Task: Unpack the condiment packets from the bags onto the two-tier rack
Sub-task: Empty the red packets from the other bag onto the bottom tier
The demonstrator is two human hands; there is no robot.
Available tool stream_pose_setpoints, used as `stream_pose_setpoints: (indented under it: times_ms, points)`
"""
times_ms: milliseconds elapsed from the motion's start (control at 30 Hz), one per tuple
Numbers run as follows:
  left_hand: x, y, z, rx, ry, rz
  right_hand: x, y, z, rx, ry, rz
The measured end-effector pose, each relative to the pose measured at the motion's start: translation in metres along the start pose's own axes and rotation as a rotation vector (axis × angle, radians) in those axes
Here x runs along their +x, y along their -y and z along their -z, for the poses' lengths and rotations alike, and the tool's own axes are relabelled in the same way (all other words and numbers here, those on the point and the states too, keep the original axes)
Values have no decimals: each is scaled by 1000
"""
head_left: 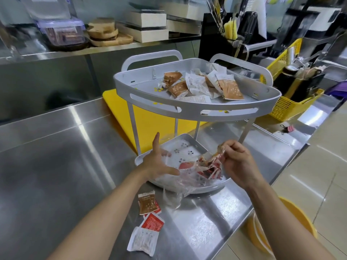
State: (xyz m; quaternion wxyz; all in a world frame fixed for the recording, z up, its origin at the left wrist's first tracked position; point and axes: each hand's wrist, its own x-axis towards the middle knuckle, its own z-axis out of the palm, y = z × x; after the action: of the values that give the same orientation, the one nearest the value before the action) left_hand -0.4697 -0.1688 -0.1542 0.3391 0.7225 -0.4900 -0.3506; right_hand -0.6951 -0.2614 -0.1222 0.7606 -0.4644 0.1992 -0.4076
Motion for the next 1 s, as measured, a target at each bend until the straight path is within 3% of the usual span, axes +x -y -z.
stream_pose_setpoints:
  times_ms: [100,200,300,433,567,733,900,1000]
  points:
    - [3,-1,-8,197,-37,-2,0,-1,-1,1,-30,15]
    - [2,0,-14,13,-48,-11,-1,-7,5,-95,-113,-14]
    - [-8,-9,-13,-196,-46,-2,-3,-11,9,-435,-131,-100]
    - [-13,-10,-10,-183,-57,63,-3,-18,10,-832,-80,-162]
    - [-14,-16,-1,-221,-108,56,-2,-24,14,-841,-268,-232]
    - [-9,-24,32,37,-138,-53,3,-7,6,-844,-221,-108]
    - [-23,-50,56,-46,-411,-199,10,9,-6,-711,-248,81]
    - [-34,-60,60,319,-600,-69,13,11,-12,-621,-277,195]
